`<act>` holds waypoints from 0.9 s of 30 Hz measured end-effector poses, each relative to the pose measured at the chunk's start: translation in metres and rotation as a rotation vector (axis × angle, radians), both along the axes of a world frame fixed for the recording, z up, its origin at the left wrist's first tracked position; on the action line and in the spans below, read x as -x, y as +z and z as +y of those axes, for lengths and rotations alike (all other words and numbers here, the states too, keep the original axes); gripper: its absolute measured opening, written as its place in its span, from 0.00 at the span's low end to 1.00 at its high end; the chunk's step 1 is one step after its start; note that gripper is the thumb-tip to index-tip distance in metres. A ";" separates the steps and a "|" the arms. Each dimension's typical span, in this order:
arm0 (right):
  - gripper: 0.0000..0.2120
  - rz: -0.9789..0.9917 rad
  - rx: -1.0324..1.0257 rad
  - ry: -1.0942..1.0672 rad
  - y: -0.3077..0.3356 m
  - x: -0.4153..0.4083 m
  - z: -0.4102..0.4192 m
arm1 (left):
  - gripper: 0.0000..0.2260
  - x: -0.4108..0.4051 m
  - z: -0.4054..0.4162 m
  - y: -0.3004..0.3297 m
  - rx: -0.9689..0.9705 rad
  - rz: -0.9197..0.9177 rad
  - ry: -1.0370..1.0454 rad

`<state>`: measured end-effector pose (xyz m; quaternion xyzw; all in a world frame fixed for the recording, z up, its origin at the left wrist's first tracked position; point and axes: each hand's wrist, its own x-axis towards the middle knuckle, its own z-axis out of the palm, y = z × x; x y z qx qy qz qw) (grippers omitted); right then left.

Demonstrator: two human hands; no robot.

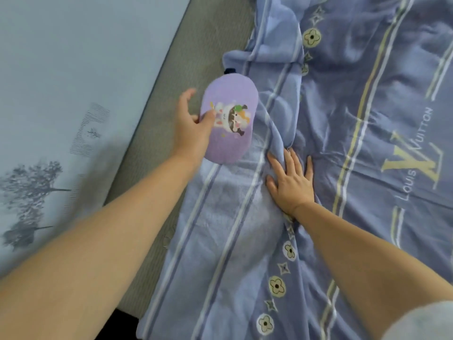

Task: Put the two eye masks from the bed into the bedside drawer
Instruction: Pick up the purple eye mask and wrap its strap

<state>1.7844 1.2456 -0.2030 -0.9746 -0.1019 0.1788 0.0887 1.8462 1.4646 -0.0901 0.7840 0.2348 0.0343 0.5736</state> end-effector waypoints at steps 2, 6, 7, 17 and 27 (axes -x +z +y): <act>0.24 0.093 -0.122 -0.036 0.026 -0.003 -0.001 | 0.26 0.030 -0.008 0.028 -0.088 -0.052 -0.144; 0.17 0.029 -0.651 -0.377 0.133 0.022 -0.006 | 0.12 0.086 -0.047 0.094 -0.055 -0.123 -0.136; 0.19 0.050 -0.816 -0.424 0.166 0.037 -0.010 | 0.11 0.103 -0.061 0.110 -0.038 -0.137 -0.109; 0.04 -0.314 -0.877 -0.054 0.382 0.162 -0.156 | 0.05 0.237 -0.187 0.257 -0.461 -0.303 -0.399; 0.05 0.038 -1.359 -0.137 0.484 0.213 -0.205 | 0.09 0.288 -0.251 0.360 0.425 -0.339 -0.452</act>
